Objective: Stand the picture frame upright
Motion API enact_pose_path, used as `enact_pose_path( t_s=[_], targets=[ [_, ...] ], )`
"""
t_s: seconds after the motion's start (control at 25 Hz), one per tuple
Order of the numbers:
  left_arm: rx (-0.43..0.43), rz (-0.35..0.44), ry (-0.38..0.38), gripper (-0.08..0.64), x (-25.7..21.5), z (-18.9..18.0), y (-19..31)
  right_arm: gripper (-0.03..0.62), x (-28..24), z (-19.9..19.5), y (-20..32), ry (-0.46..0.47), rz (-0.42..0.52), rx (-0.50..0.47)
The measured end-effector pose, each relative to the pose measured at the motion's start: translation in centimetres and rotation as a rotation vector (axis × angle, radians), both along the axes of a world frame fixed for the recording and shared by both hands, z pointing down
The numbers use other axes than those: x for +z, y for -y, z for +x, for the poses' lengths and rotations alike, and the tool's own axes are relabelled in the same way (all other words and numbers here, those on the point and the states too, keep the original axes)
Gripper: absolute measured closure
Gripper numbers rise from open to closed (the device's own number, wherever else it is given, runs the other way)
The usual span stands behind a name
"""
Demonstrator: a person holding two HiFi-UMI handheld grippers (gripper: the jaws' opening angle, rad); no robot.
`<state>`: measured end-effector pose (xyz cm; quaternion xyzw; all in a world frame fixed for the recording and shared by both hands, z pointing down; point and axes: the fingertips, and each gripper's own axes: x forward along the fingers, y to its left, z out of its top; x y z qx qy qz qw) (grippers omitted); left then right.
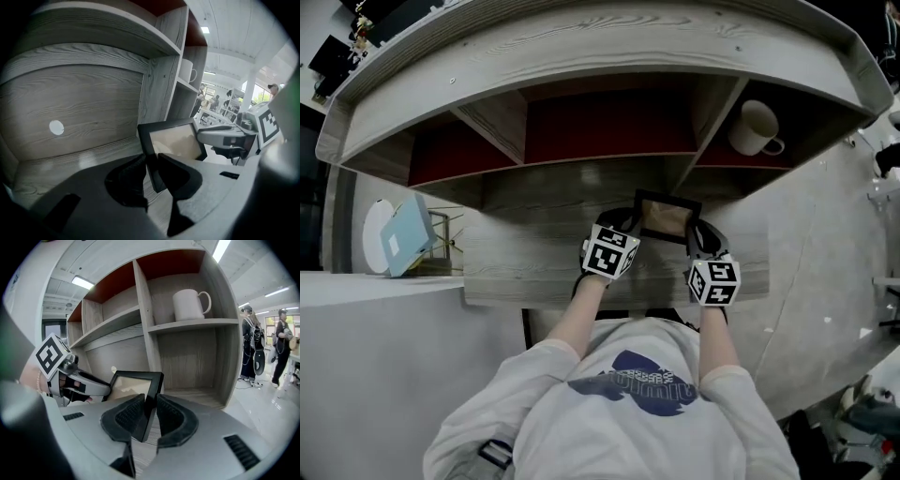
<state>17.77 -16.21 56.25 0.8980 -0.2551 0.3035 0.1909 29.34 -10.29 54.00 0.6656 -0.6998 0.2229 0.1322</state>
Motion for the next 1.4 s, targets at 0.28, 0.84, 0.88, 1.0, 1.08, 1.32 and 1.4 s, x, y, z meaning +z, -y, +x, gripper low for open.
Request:
enact_pose_path(
  t_s=[0.28,0.84,0.88,1.0,1.08,1.32,1.4],
  targets=[
    [-0.093,-0.010,0.023,0.472,1.4,1.7,0.1,0.515,1.4,2.1,0.9,0.032,0.003,-0.113],
    [-0.193,0.011,0.052,0.474,3.9,4.2,1.2,0.515,4.1,4.9,3.0,0.021,0.002,-0.255],
    [-0.197,0.011,0.052,0.474,4.0,4.2,1.2,0.515,4.2,4.9,3.1,0.019,0.002,-0.260],
    [-0.212,0.013,0.052,0.474,4.6,4.1,1.2,0.515,4.7,4.9,3.3,0.013,0.001,-0.275],
    [-0.219,0.017,0.052,0.474,4.9,4.1,1.2,0.515,5.1,4.8,3.4,0.009,-0.001,-0.284],
    [-0.233,0.017,0.056,0.474,6.0,3.9,1.4,0.515,6.0,4.7,3.8,-0.010,-0.010,-0.305],
    [-0.231,0.019,0.057,0.474,6.4,3.9,1.4,0.515,6.4,4.7,3.8,-0.017,-0.012,-0.307]
  ],
)
